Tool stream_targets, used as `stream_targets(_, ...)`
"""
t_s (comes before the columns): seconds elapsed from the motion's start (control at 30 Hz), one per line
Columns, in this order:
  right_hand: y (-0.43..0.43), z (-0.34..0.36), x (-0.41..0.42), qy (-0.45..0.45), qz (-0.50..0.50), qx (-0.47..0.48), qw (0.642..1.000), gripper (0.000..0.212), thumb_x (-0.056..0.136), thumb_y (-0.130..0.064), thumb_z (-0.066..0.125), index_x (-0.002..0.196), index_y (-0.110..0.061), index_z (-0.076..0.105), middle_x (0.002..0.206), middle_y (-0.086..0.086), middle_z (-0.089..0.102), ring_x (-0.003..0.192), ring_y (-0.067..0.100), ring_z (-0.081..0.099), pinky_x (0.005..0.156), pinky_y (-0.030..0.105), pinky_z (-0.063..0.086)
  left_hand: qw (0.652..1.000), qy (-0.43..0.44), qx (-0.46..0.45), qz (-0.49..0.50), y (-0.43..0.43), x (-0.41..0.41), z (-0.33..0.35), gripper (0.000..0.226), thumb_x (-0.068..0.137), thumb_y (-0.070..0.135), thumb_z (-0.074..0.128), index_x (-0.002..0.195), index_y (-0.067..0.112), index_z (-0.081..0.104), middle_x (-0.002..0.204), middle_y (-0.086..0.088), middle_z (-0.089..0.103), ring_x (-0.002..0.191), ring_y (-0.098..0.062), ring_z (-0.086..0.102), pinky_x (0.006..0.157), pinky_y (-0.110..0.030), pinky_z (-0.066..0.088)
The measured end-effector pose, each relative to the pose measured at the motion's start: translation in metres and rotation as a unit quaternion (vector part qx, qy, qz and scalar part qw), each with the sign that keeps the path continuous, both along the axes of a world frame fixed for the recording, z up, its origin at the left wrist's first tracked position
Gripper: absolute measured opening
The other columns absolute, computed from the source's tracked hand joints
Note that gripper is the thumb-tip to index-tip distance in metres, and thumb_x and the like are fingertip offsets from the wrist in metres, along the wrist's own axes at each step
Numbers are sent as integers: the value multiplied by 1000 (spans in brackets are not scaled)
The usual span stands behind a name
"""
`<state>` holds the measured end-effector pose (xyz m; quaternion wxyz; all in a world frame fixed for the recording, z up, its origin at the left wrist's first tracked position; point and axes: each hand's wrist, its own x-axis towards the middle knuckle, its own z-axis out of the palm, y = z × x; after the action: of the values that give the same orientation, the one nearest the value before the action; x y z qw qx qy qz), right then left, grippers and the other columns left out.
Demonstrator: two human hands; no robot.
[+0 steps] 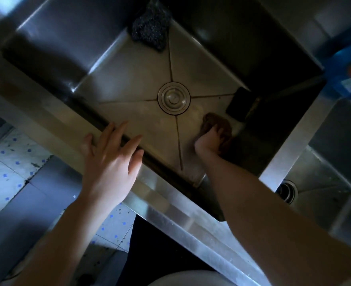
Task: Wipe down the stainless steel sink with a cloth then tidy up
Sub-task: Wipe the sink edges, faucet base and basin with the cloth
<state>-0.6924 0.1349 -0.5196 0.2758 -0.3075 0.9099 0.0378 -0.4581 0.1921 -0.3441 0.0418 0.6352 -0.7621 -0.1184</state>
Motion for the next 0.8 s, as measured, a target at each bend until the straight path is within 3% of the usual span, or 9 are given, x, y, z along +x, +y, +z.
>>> stream_targets(0.07,23,1,22,-13,11,16,1000,53,99,-11,29,149,-23,21,160,3,8,144,38,8,111,59,14,1000,8,-16,3,1,0,-1,33,89,27,46,109,14,69,129,-17,57,120,-38,52,96,-59,34)
stream_targets(0.13,38,0,36,-30,104,30,994,58,97,-5,29,150,-25,18,160,1,3,144,40,5,111,61,17,1000,18,-18,15,1,0,-2,32,88,27,48,110,16,69,130,-14,57,121,-35,52,98,-57,31)
stream_targets(0.27,23,-1,42,-119,333,24,935,66,92,3,37,150,-25,20,161,-1,0,146,36,-4,115,54,17,999,16,-33,13,0,0,-6,28,86,27,50,105,19,69,125,-9,60,117,-31,55,97,-50,32)
stream_targets(0.33,5,-1,36,-153,366,-4,918,69,89,8,39,149,-24,26,161,0,5,146,34,0,117,51,16,999,18,-36,16,0,1,-7,27,87,29,49,102,20,70,124,-6,61,116,-29,55,96,-48,32)
stream_targets(0.43,-12,-1,26,-136,275,-56,950,61,90,-3,45,145,-24,33,160,2,11,146,31,10,114,57,20,998,24,-46,22,-1,1,-9,24,88,31,50,95,21,70,121,-3,62,114,-26,55,95,-46,32)
stream_targets(0.53,-11,3,9,-68,103,-54,991,56,93,-15,45,146,-23,31,159,3,14,144,31,16,112,59,23,998,31,-58,21,0,2,-11,20,87,30,51,86,21,68,118,-1,62,111,-23,54,94,-45,33)
stream_targets(0.67,13,14,4,-70,-151,-83,983,47,96,-16,43,142,-17,40,151,11,33,136,34,34,112,47,30,996,40,-82,20,2,2,-12,19,86,26,51,75,17,63,118,-4,63,112,-25,55,97,-45,31)
stream_targets(0.73,28,18,23,-80,-160,-67,982,43,96,-14,42,138,-16,44,148,13,37,133,36,38,110,49,33,996,45,-77,28,2,2,-11,17,84,26,53,74,16,62,121,-5,61,116,-25,53,102,-44,25)
stream_targets(0.8,38,18,45,-90,-81,-31,992,40,94,-11,42,133,-15,49,151,14,31,134,38,35,109,53,32,996,48,-58,41,3,2,-8,16,83,27,54,75,16,62,123,-6,60,119,-26,50,104,-44,21)
